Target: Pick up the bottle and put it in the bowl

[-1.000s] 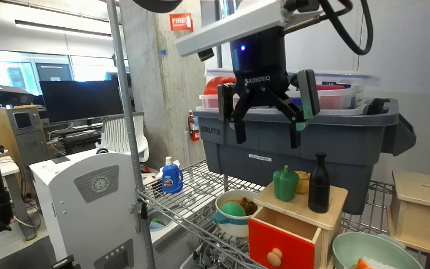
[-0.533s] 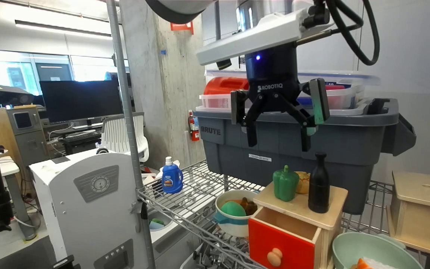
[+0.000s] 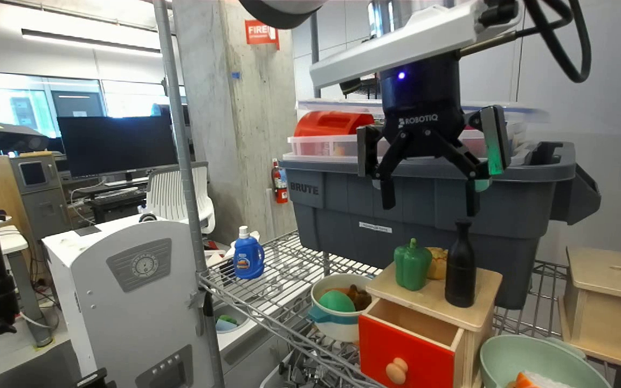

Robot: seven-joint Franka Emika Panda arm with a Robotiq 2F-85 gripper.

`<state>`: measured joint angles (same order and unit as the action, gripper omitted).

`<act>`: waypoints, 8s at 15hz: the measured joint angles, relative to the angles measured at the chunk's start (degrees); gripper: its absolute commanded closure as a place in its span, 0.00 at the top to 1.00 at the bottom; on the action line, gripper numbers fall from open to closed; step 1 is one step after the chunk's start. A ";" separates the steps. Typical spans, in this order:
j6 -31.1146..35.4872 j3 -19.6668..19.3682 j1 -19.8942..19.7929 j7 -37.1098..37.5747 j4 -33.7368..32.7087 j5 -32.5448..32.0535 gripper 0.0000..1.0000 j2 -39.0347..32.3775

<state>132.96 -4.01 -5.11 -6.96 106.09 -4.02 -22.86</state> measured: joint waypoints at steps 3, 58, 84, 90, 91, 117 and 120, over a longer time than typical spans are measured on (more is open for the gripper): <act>-0.37 -0.09 -0.86 -0.01 -0.77 0.00 1.00 -0.57; -6.35 -0.27 -0.72 0.20 -19.54 0.00 0.55 -14.81; -6.35 -0.56 -1.81 0.20 -18.46 0.00 1.00 -14.33; -6.35 -0.56 -1.61 0.20 -17.79 -0.01 1.00 -14.33; -6.35 -0.56 -1.61 0.20 -17.63 -0.01 1.00 -14.33; -6.35 -0.56 -0.66 0.20 -17.03 -0.35 0.05 -13.39; -6.35 -0.56 -0.66 0.20 -16.76 -0.35 0.05 -13.20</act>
<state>126.61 -4.56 -5.77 -6.76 89.33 -4.37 -36.07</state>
